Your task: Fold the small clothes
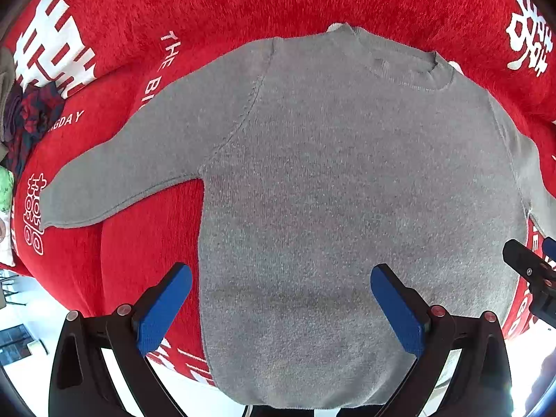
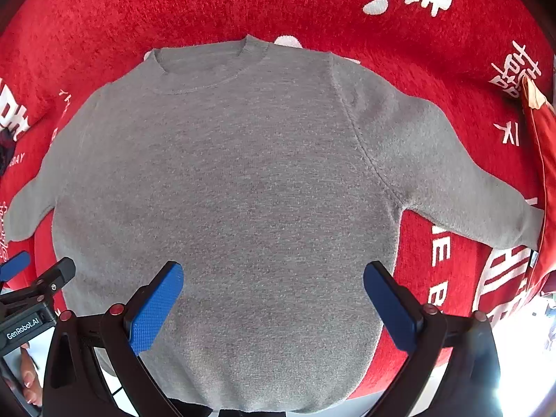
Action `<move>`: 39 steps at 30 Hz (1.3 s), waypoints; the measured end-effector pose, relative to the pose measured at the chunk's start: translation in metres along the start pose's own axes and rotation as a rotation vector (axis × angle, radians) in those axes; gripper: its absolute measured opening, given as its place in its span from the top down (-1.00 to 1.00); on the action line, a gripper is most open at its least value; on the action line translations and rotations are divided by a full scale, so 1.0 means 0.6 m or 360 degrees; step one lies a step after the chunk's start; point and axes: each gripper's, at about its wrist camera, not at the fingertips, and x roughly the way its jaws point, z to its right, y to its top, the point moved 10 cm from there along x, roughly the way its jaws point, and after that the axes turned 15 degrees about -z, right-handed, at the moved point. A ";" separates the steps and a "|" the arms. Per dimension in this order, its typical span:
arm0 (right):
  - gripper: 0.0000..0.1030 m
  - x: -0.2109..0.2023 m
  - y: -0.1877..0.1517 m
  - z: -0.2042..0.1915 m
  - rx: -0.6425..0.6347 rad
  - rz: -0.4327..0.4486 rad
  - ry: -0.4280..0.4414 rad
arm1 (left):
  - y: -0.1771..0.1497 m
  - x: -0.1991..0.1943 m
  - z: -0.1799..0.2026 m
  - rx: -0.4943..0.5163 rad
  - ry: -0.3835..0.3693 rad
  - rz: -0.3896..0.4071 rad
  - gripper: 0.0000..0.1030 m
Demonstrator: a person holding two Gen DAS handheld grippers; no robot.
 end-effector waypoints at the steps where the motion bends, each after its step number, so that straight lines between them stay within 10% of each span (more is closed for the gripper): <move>1: -1.00 0.000 0.000 0.000 0.0001 -0.0001 0.0002 | 0.000 0.000 0.000 0.0000 0.0001 0.0002 -1.00; 39: -1.00 0.016 -0.020 -0.017 0.0005 -0.0022 0.0007 | -0.022 0.015 -0.009 0.0000 -0.0004 -0.0007 -1.00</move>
